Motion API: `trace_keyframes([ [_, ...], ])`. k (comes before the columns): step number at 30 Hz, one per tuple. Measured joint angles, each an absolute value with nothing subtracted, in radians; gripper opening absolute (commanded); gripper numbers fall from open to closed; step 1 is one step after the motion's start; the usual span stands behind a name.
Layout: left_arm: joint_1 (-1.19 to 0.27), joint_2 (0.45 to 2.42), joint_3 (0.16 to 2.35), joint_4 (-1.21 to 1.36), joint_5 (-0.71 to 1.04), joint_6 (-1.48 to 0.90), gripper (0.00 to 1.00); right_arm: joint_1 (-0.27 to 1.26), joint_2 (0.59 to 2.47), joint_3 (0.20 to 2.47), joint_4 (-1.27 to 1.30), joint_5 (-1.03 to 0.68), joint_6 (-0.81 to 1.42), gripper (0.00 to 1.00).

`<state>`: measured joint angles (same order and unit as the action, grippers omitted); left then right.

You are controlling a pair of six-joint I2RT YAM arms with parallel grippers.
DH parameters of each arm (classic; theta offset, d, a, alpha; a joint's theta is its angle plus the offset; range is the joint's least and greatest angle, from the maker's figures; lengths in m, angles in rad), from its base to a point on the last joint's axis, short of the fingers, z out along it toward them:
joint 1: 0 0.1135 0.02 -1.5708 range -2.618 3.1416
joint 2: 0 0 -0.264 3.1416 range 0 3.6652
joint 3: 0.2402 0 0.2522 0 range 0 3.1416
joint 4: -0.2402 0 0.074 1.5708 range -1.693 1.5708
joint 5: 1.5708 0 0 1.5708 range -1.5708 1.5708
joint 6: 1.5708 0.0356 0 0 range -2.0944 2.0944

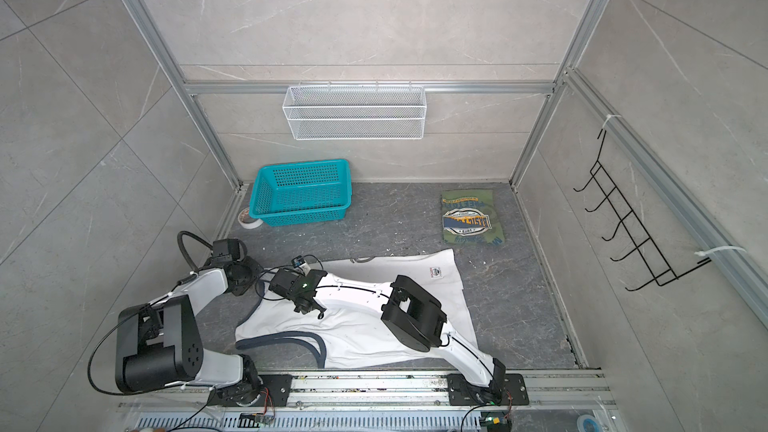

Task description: Fold and stack the tank tops

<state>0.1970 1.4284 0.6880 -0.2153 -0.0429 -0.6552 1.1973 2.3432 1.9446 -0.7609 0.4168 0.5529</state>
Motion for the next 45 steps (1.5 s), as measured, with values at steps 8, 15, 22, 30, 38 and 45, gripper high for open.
trace_keyframes([
  [8,0.197,1.428,0.688,-0.215,-0.043,-0.655,0.0,1.195,2.403,1.997,-0.822,0.443,0.555,0.21],
  [15,0.197,1.428,0.688,-0.216,-0.043,-0.655,0.0,1.195,2.408,2.013,-0.863,0.486,0.557,0.12],
  [22,0.197,1.428,0.688,-0.216,-0.043,-0.655,0.0,1.196,2.388,1.972,-0.849,0.503,0.565,0.01],
  [30,0.197,1.428,0.692,-0.218,-0.046,-0.655,0.0,1.213,2.228,1.79,-0.779,0.513,0.568,0.0],
  [38,0.197,1.428,0.713,-0.236,-0.07,-0.674,0.0,1.226,2.188,1.74,-0.723,0.479,0.575,0.13],
  [45,0.197,1.428,0.722,-0.257,-0.097,-0.682,0.16,1.238,2.221,1.736,-0.693,0.368,0.565,0.41],
])
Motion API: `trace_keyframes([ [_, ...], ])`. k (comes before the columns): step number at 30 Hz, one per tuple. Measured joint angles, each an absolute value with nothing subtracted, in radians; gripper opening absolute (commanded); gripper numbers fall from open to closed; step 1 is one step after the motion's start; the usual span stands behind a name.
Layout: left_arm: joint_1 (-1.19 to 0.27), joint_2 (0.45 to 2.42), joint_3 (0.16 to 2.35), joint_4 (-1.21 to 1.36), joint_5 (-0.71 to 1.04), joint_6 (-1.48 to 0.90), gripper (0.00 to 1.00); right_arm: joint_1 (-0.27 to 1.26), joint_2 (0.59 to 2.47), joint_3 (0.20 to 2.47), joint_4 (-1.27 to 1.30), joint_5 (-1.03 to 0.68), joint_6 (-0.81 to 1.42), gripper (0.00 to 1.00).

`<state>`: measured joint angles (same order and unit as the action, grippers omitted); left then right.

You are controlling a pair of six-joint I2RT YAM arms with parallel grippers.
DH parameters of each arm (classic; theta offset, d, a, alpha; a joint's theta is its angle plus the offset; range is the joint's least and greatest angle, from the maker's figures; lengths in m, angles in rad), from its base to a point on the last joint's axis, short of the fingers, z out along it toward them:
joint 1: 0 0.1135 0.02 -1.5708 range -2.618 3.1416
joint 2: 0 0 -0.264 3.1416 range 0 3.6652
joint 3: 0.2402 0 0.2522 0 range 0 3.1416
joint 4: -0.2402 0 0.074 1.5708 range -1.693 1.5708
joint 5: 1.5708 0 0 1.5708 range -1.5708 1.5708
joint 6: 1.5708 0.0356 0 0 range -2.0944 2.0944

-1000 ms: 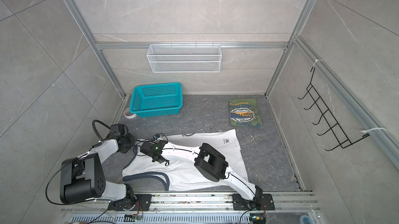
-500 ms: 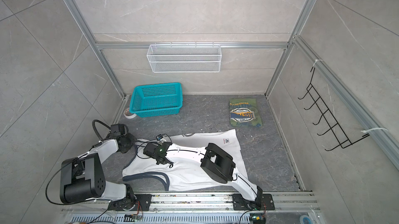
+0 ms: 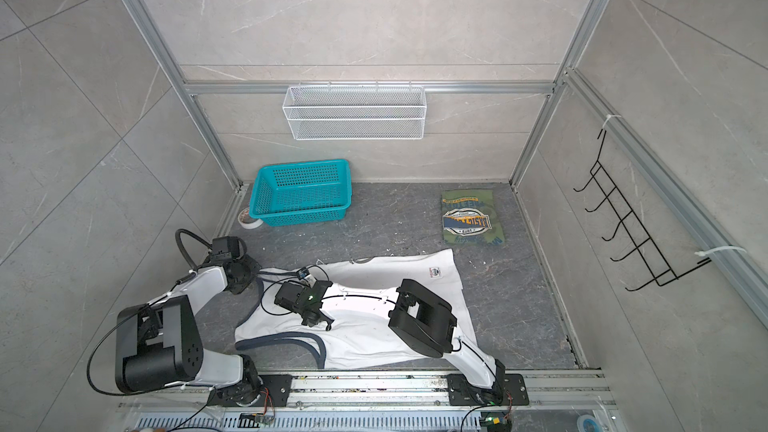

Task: Fold and stack the tank tops
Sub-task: 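Release the straps and move both grippers to the tank top's far edge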

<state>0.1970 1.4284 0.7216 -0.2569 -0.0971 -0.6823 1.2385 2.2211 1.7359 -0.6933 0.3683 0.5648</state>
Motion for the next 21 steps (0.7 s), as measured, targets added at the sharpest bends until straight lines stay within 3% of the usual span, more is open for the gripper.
trace_keyframes([
  [3,0.202,1.425,0.733,-0.271,-0.107,-0.685,0.34,1.227,2.175,1.67,-0.659,0.343,0.558,0.44],
  [7,0.207,1.346,0.74,-0.311,-0.123,-0.688,0.54,1.16,1.98,1.468,-0.623,0.314,0.559,0.48],
  [12,0.118,1.156,0.76,-0.378,-0.154,-0.692,0.61,0.951,1.705,1.253,-0.558,0.263,0.569,0.55],
  [17,-0.192,1.12,0.822,-0.415,-0.181,-0.713,0.61,0.73,1.594,1.097,-0.521,0.204,0.577,0.61],
  [21,-0.421,1.25,0.858,-0.411,-0.164,-0.745,0.61,0.599,1.589,0.998,-0.513,0.135,0.581,0.62],
])
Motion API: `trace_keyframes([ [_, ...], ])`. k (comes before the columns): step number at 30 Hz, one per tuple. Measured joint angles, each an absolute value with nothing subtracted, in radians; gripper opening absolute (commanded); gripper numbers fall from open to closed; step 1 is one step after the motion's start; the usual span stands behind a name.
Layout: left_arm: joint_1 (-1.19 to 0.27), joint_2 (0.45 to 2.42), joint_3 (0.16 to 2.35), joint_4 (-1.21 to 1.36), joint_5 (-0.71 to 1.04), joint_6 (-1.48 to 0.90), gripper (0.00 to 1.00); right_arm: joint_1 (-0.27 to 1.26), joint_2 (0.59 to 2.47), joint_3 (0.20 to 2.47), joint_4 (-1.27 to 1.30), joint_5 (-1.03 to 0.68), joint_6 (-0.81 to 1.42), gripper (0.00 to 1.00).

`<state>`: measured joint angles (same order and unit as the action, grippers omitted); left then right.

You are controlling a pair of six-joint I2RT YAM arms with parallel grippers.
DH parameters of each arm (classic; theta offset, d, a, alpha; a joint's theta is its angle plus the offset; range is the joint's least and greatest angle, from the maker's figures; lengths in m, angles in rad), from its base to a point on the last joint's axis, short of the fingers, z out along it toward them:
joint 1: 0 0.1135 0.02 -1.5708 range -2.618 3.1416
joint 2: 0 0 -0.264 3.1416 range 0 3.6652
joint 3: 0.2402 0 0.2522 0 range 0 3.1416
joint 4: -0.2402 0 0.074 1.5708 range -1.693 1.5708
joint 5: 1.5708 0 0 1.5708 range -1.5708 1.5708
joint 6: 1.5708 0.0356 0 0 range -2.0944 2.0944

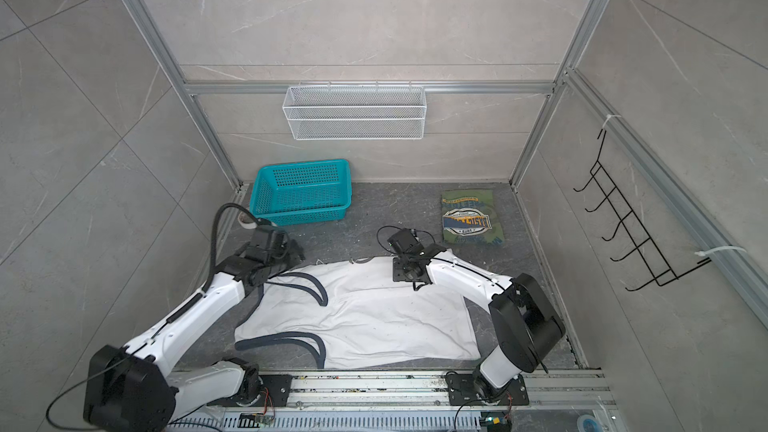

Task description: Fold and stack the tank tops

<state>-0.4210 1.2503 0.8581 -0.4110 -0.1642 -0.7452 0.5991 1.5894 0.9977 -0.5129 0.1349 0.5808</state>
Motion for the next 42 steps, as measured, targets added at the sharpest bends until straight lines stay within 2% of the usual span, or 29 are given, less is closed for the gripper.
trace_keyframes([
  [4,-0.545,1.423,0.862,-0.392,-0.14,-0.772,0.56,0.499,1.59,0.927,-0.487,0.062,0.588,0.63],
  [11,-0.567,1.61,0.862,-0.352,-0.127,-0.797,0.52,0.488,1.641,0.889,-0.417,-0.009,0.606,0.64],
  [15,-0.541,1.628,0.865,-0.311,-0.128,-0.797,0.5,0.489,1.655,0.897,-0.384,-0.024,0.61,0.64],
  [24,-0.381,1.711,0.912,-0.179,-0.124,-0.72,0.49,0.491,1.78,1.031,-0.321,-0.055,0.609,0.65],
  [31,-0.342,1.808,1.044,-0.203,-0.12,-0.654,0.54,0.486,1.864,1.144,-0.336,-0.043,0.6,0.67],
  [36,-0.348,1.761,1.066,-0.31,-0.107,-0.637,0.67,0.479,1.834,1.153,-0.395,-0.035,0.574,0.7],
  [42,-0.448,1.428,1.043,-0.486,-0.168,-0.635,0.67,0.478,1.525,1.029,-0.467,-0.038,0.545,0.71],
])
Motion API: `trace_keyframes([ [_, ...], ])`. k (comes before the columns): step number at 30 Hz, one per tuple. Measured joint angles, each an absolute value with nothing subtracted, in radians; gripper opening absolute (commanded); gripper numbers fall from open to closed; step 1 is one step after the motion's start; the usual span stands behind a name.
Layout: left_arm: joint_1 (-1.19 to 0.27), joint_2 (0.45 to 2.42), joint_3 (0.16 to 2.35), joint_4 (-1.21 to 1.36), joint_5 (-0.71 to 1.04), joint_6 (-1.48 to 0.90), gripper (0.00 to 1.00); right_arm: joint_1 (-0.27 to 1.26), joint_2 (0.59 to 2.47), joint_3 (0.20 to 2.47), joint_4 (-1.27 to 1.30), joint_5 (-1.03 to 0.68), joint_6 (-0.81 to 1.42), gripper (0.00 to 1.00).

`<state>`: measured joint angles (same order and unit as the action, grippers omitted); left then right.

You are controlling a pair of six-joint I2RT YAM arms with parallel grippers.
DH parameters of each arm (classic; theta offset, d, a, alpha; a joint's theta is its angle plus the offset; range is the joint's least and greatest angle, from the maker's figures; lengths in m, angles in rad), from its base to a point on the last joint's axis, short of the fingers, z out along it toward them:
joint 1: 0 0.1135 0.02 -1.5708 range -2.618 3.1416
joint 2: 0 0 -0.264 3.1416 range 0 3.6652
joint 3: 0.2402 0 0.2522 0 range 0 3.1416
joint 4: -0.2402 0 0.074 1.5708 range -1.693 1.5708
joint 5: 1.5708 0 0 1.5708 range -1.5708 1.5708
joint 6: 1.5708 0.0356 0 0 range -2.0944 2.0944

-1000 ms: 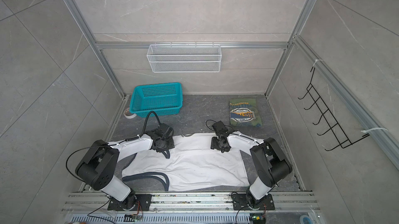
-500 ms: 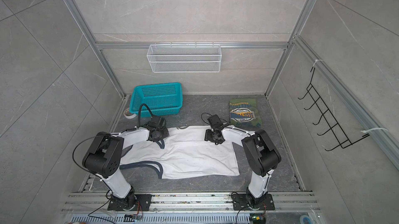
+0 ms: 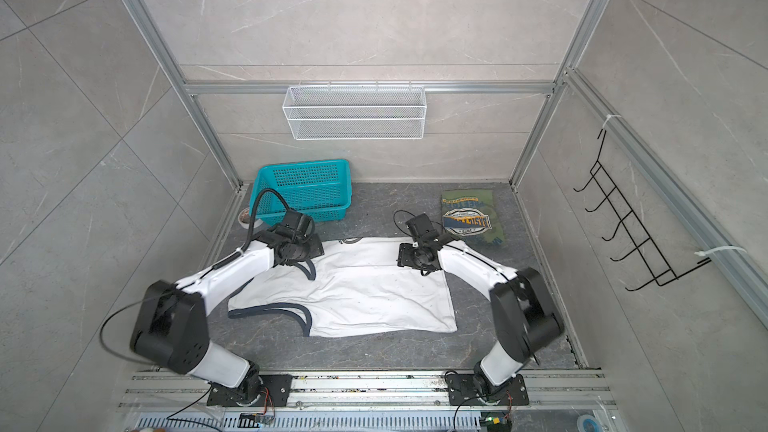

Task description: Fold and stack the tank tops

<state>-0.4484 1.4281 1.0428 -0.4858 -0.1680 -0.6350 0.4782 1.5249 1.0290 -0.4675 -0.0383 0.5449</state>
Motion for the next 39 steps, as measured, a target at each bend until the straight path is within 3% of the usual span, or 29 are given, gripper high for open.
trace_keyframes([
  [5,-0.62,1.196,0.921,-0.616,-0.215,-0.71,0.65,0.478,1.247,0.868,-0.548,-0.043,0.546,0.7],
  [12,-0.786,1.11,0.738,-0.837,-0.234,-0.883,0.61,0.478,1.057,0.679,-0.71,-0.037,0.638,0.69],
  [18,-0.898,1.093,0.691,-0.861,-0.228,-0.995,0.58,0.478,0.911,0.582,-0.81,-0.012,0.756,0.69],
  [24,-0.934,1.178,0.647,-0.799,-0.226,-1.039,0.47,0.478,0.847,0.525,-0.841,0.019,0.829,0.67],
  [32,-0.934,1.245,0.629,-0.702,-0.227,-1.041,0.47,0.478,0.848,0.476,-0.841,0.023,0.869,0.68],
  [39,-0.931,1.271,0.602,-0.665,-0.231,-1.04,0.4,0.478,0.849,0.465,-0.837,0.022,0.873,0.63],
])
